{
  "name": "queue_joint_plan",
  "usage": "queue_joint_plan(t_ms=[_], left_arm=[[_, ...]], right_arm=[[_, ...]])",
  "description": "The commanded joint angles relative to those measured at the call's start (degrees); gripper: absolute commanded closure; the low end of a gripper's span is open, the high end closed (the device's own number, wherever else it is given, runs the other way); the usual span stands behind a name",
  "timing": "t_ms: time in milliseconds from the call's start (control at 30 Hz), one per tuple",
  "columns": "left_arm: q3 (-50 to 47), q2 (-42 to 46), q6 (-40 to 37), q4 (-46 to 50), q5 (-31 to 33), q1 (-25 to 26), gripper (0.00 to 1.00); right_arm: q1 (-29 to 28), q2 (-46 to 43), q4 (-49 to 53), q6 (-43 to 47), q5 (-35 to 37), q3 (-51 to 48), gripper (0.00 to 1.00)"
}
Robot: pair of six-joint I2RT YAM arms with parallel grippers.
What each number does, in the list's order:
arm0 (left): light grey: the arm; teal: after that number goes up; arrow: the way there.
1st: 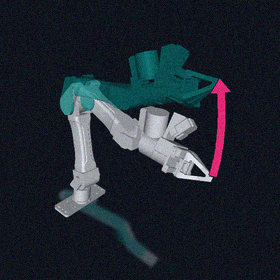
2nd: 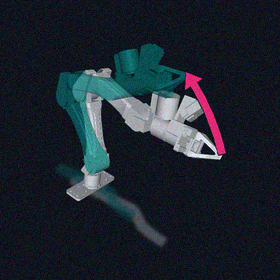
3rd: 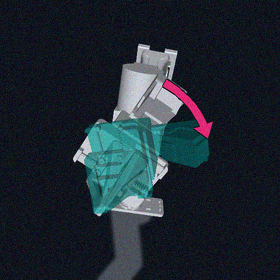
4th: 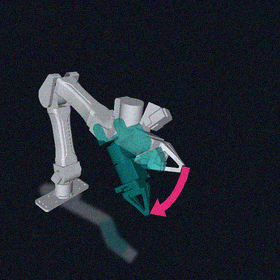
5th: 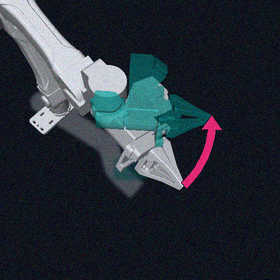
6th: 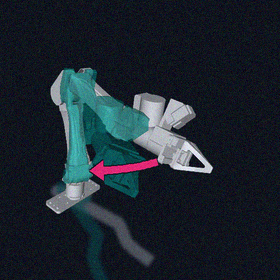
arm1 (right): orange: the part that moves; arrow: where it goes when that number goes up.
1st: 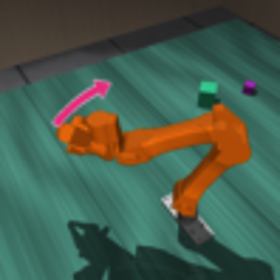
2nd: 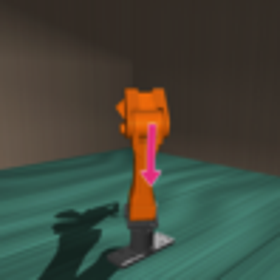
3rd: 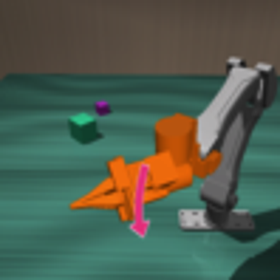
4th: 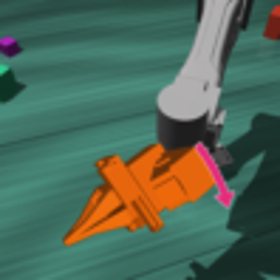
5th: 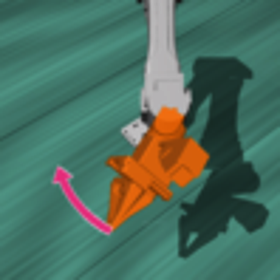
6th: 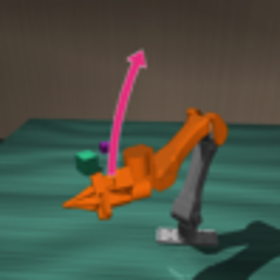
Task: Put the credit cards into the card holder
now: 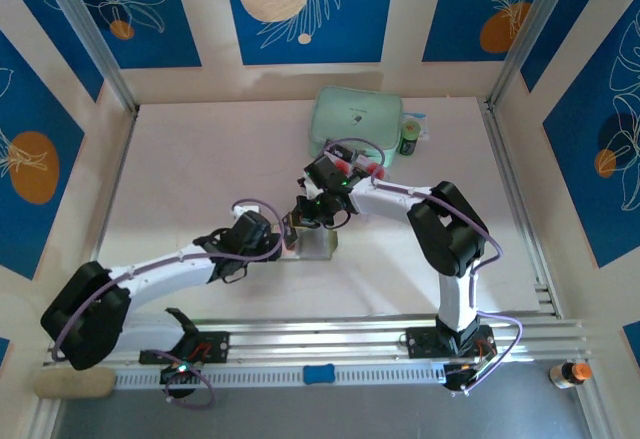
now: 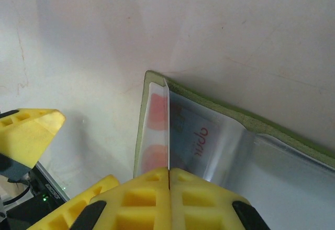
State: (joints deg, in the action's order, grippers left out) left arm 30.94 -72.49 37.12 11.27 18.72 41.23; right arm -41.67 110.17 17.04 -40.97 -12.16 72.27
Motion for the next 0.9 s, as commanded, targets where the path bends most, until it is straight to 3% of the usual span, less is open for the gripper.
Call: queue_joint_plan(t_ms=[0,367,633,867], left_arm=[[1.7,-2.0,-1.8,-0.4,0.5,-0.8,0.05],[0.7,-3.6,-2.2,-0.9,-0.5,-0.8,0.05],[-0.8,-3.2,-1.7,-0.7,-0.9,-0.8,0.05],[-1.4,-2.7,-1.4,-0.5,-0.9,-0.8,0.05]], right_arm=[[-0.4,0.0,-0.5,-0.7,-1.4,-1.0,1.00],[2.9,-8.9,-7.9,-4.7,-2.1,-9.2,1.00],[4.9,-15.5,-27.1,-13.5,0.1,-24.2,1.00],[4.7,-17.1,-37.2,-18.0,4.1,-31.4,1.00]])
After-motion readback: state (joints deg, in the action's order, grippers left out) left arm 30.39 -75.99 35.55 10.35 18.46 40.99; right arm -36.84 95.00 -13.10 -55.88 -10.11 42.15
